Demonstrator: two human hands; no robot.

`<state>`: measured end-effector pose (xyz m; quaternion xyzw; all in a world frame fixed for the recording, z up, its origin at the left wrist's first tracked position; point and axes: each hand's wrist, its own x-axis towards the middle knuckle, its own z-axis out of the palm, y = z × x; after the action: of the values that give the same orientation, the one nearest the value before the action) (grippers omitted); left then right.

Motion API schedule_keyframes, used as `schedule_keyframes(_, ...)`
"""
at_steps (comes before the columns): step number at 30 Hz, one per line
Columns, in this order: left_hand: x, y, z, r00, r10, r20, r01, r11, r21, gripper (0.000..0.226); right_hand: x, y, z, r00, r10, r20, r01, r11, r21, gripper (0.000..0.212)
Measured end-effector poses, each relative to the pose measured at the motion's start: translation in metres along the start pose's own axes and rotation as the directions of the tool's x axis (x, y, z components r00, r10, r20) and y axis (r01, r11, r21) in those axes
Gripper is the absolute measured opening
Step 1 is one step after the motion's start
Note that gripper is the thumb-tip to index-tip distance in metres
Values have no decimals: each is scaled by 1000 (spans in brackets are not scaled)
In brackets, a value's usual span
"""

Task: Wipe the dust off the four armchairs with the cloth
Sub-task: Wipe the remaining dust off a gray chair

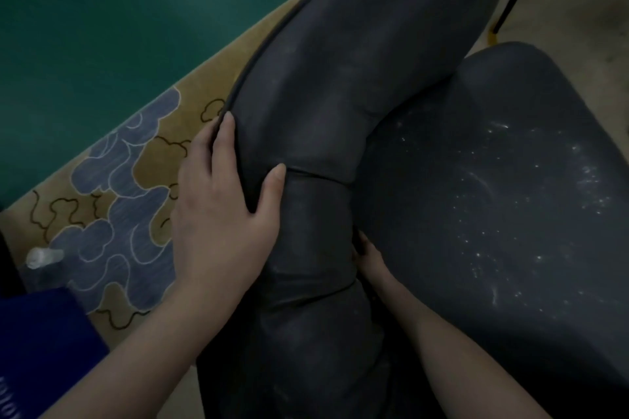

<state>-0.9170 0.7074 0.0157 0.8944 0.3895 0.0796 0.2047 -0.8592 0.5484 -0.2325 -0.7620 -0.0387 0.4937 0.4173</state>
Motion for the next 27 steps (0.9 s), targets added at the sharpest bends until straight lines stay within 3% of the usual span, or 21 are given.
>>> schedule_keyframes(5,-1,3,-2,1000,-3,9,3,1000,5,72,-20,1,-8,997,44,63,-43,999,-10,47)
schedule_keyframes(9,-1,7,-4,1000,-17,21,16,999,31,72,-41,1,-16,997,4,76,-4,1000,-4,32)
schedule_keyframes(15,-1,7,-5,999,-29,34,28,999,38,71,-72,-11,-25,992,-91,90,74,982,173,13)
schedule_keyframes(27,0,7,-6,998,-30,50,28,999,39,71,-131,-61,-32,983,-180,15,168,939,299,16)
